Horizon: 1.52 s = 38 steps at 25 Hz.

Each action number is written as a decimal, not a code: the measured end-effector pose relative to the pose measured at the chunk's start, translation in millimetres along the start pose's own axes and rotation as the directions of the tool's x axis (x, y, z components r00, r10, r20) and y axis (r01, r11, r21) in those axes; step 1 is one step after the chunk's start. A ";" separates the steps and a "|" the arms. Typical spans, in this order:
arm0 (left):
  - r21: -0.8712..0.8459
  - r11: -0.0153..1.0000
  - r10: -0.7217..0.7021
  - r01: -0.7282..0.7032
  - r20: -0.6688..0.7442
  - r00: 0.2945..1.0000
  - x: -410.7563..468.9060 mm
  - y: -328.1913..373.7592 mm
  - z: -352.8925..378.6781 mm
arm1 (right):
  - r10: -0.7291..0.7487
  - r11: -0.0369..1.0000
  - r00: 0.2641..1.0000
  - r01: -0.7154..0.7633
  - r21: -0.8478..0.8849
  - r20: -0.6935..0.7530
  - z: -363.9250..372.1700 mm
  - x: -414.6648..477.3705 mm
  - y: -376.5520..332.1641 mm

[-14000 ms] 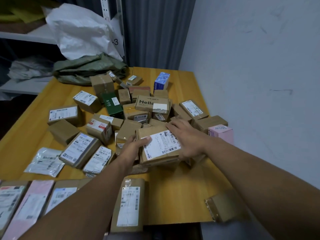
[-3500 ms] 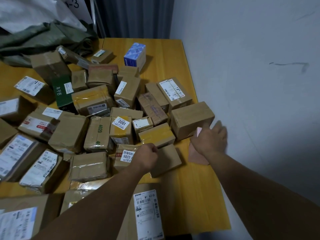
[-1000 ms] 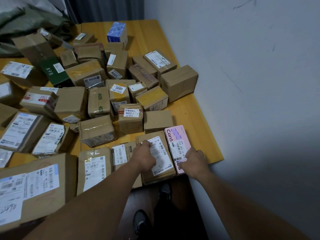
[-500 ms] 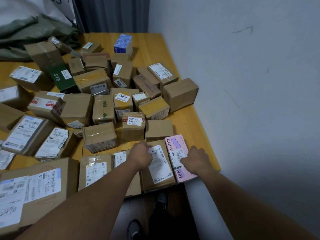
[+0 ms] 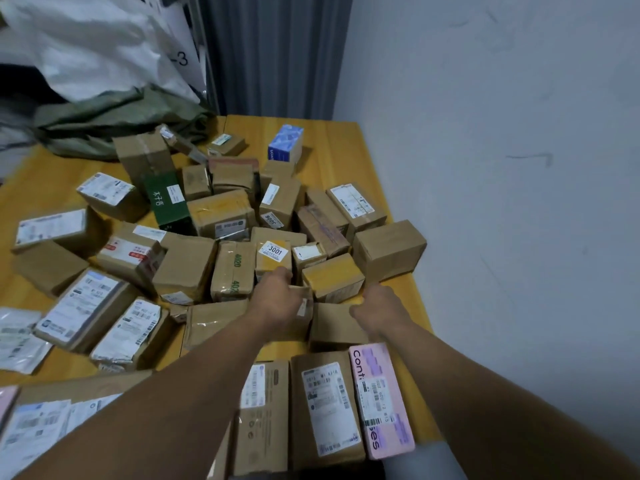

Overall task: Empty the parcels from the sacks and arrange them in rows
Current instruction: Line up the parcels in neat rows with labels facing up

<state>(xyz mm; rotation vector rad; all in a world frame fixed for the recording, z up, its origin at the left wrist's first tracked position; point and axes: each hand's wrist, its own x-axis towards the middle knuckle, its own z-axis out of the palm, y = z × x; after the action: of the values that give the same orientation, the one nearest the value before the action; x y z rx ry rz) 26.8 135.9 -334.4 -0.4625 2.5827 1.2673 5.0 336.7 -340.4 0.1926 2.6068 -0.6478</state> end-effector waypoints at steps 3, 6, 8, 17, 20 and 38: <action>0.002 0.999 -0.042 0.042 -0.034 0.999 38.4 6.9 -5.3 | -0.077 0.996 0.997 0.076 -0.046 -0.005 -11.4 52.5 -24.7; 0.019 0.999 -0.042 0.043 -0.085 0.996 76.9 15.7 -5.9 | -0.160 0.985 0.986 0.156 -0.077 -0.049 -19.5 103.6 -48.0; 0.058 0.998 -0.021 0.028 -0.133 0.991 97.3 20.1 -3.5 | -0.215 0.970 0.974 0.203 -0.136 -0.077 -22.3 131.5 -59.6; 0.061 0.979 -0.177 0.194 -0.215 0.961 145.9 0.0 13.0 | -0.145 0.975 0.989 0.144 -0.170 0.008 1.4 201.9 -65.4; 0.089 0.972 -0.198 0.219 -0.205 0.959 147.6 -7.0 16.3 | -0.140 0.978 0.990 0.140 -0.152 0.012 6.1 206.1 -63.3; -0.268 0.962 -0.082 0.046 -0.122 0.989 54.0 53.4 -12.2 | -0.122 0.984 0.943 0.157 0.089 -0.310 -65.5 67.2 -66.9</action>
<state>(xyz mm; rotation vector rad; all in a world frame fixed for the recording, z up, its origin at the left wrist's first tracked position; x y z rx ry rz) -44.1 147.3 -306.5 -0.6958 2.4865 1.6182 -96.0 310.7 -291.4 0.1529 2.9010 -0.8788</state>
